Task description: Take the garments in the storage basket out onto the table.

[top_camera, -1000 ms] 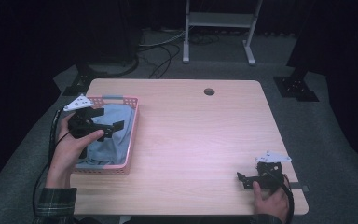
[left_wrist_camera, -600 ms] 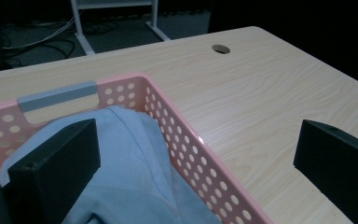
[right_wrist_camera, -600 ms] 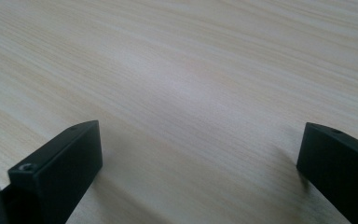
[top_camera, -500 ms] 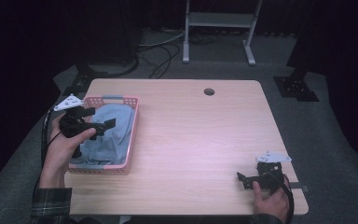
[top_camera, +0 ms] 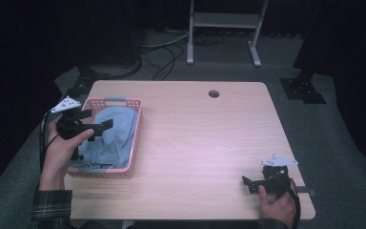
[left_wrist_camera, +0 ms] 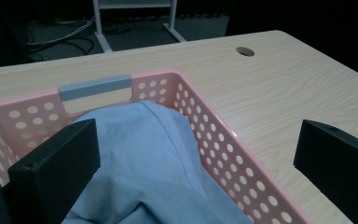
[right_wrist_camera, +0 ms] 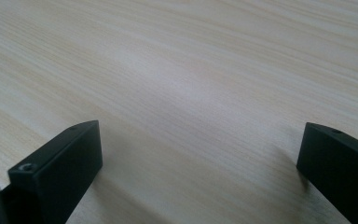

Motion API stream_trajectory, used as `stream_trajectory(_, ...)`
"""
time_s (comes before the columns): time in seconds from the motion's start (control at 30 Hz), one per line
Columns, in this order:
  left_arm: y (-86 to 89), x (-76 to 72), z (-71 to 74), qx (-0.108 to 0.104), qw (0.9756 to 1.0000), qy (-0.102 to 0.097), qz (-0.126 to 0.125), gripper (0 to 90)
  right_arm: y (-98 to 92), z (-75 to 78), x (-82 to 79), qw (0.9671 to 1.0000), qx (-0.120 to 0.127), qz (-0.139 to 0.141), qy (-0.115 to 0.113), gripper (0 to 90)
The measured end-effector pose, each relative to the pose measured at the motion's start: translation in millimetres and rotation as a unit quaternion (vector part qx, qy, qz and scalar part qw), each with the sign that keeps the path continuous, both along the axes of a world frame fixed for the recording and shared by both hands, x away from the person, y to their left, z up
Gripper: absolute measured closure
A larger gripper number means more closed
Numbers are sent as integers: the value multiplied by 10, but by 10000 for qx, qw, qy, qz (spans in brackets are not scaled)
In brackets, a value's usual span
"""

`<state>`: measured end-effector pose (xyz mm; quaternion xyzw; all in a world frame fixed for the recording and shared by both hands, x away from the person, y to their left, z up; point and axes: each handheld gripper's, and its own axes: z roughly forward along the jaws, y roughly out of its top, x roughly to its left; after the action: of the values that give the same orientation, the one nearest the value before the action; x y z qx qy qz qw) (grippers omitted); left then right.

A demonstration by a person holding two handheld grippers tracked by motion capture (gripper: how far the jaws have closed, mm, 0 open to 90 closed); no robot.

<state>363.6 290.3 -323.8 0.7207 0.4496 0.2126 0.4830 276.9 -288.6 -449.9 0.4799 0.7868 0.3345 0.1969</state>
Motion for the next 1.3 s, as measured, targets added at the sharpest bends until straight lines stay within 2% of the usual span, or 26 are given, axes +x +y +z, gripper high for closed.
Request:
stream_trajectory(0.3, 18, 114, -93, -7, 9999, 127, 105, 0, 0, 0, 0, 10000, 0, -1, 1, 0)
stream_trajectory(0.67, 18, 235, -210, 182, 9991, 316, 202, 0, 0, 0, 0, 10000, 0, -2, 1, 0)
stream_trajectory(0.97, 23, 301, -319, 169, 9987, 440, 173, 0, 0, 0, 0, 10000, -1, -1, 0, 0)
stream_trajectory(1.07, 17, 325, -352, 185, 9988, 415, 173, 0, 0, 0, 0, 10000, 0, -1, 0, 0)
stream_trajectory(1.3, 14, 371, -420, 249, 9981, 525, 183, 0, 0, 0, 0, 10000, 0, -1, 1, 0)
